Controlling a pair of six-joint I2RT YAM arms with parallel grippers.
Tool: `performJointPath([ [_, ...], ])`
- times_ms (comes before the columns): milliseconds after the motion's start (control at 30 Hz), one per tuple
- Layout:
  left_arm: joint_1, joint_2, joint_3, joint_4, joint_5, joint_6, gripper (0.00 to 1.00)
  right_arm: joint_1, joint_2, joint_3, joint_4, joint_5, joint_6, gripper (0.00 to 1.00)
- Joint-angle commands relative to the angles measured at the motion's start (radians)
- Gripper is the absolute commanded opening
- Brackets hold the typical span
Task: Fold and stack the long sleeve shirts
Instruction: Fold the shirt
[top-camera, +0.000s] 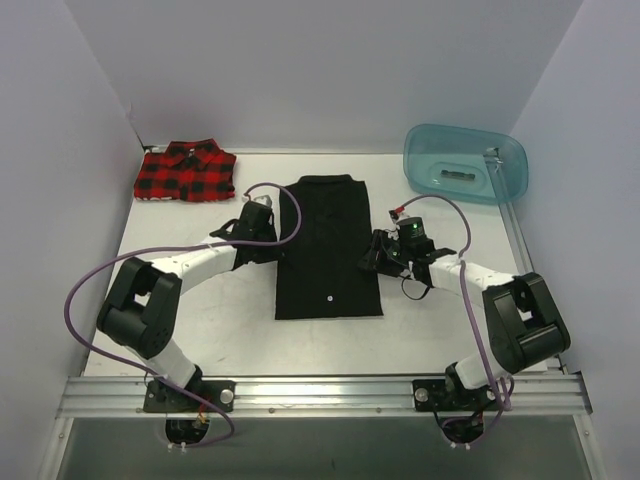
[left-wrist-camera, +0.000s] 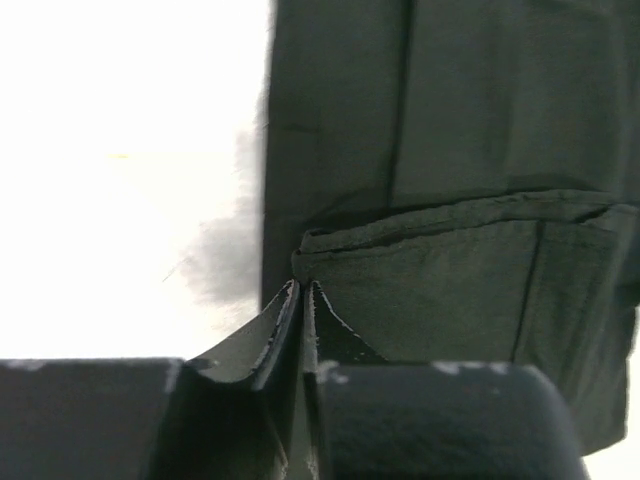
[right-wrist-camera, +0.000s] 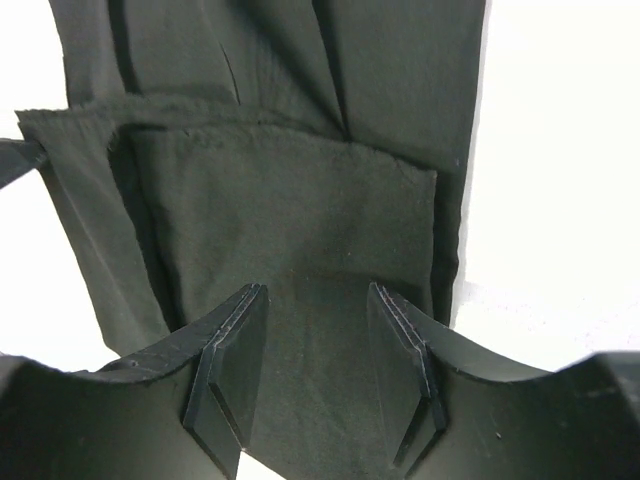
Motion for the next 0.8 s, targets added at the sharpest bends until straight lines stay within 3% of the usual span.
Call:
performJointPath([
  [0,0.000,-0.016,0.036,-0.061,-0.062,0.013,0.14,-0.004,-0.050,0.060,-0.050,0.022,-0.027,0.44],
  [167,0.000,-0.082,0.037,-0.102,-0.132,0.003,0.28,0.009,-0.083,0.109,-0.061,-0.016,-0.004,0.43],
  [200,0.000,-0.093,0.042,-0.108,-0.142,0.003,0.35,0.016,-0.083,0.133,-0.061,-0.019,0.001,0.43],
  [233,0.000,-0.114,0.051,-0.110,-0.143,0.006,0.51,0.025,-0.082,0.147,-0.062,-0.024,0.005,0.43],
  [267,0.000,-0.124,0.059,-0.122,-0.145,0.007,0.61,0.044,-0.079,0.161,-0.062,-0.034,0.012,0.43],
  [333,-0.003,-0.156,0.080,-0.139,-0.139,0.007,0.67,0.062,-0.068,0.206,-0.056,-0.048,0.036,0.43],
  [533,-0.052,-0.217,0.056,-0.082,-0.051,-0.051,0.67,0.148,0.030,0.304,0.049,-0.132,0.124,0.38],
  [767,-0.078,-0.193,-0.108,0.048,-0.010,-0.151,0.56,0.168,0.235,0.347,0.132,-0.168,0.162,0.33],
])
